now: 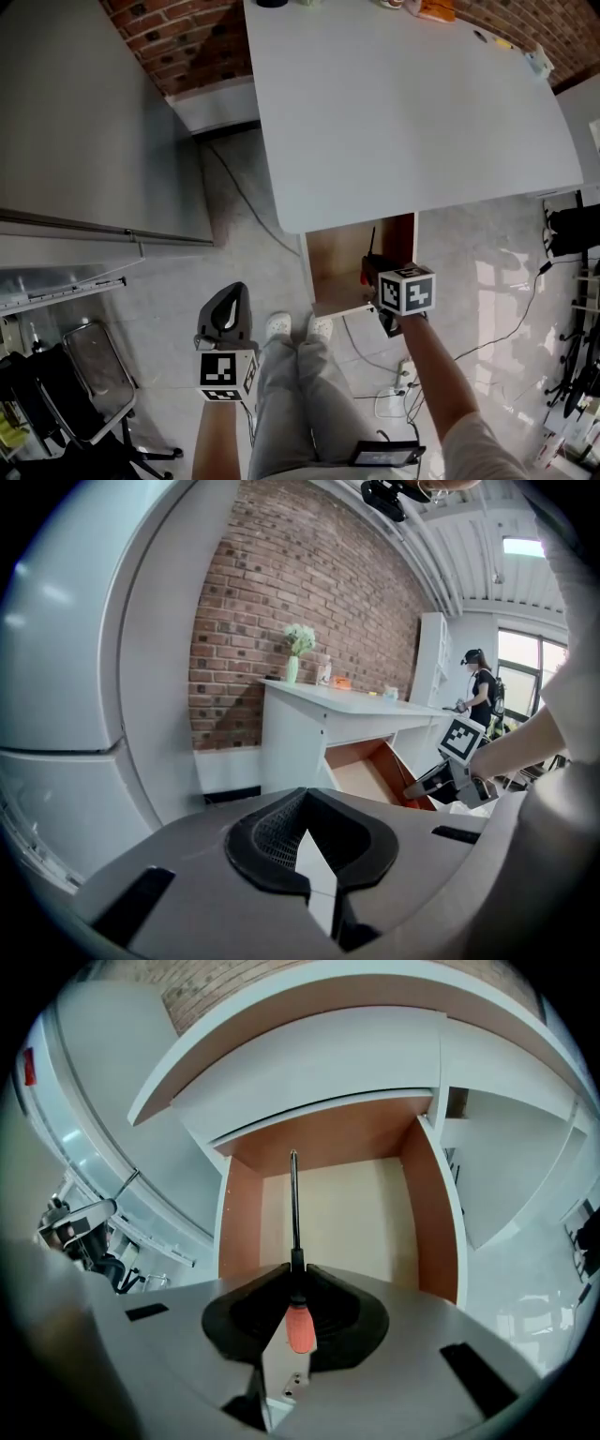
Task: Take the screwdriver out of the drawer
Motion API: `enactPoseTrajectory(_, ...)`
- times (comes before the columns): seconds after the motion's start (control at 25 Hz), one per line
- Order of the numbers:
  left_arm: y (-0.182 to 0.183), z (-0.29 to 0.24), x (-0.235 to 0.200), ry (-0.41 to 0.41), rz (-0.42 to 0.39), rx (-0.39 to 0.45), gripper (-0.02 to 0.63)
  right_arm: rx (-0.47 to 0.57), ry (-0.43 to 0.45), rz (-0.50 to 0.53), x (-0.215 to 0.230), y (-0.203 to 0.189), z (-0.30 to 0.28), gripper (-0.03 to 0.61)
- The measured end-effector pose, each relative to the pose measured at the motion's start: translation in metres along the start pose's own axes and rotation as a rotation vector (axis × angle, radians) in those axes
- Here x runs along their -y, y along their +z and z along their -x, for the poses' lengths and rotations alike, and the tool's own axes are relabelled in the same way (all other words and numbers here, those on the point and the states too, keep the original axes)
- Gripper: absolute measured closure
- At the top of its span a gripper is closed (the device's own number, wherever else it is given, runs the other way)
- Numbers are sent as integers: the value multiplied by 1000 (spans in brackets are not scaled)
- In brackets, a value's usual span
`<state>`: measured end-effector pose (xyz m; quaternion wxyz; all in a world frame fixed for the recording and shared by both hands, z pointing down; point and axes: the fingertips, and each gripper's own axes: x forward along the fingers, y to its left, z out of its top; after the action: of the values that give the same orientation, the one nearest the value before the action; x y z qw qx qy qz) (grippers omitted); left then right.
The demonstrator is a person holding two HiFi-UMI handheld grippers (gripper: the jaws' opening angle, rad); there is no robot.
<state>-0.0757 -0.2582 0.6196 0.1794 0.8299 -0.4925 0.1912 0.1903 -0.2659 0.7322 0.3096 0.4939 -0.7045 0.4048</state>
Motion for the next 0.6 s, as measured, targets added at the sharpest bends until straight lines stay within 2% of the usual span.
enactPoseTrajectory(0.2, 20, 6, 4, -12, -20, -2, 605, 23, 1, 37, -10, 11, 24, 523)
enactPoseTrajectory(0.6, 65, 46, 3, -5, 12, 17, 606, 83, 36, 77, -48, 37, 101, 523)
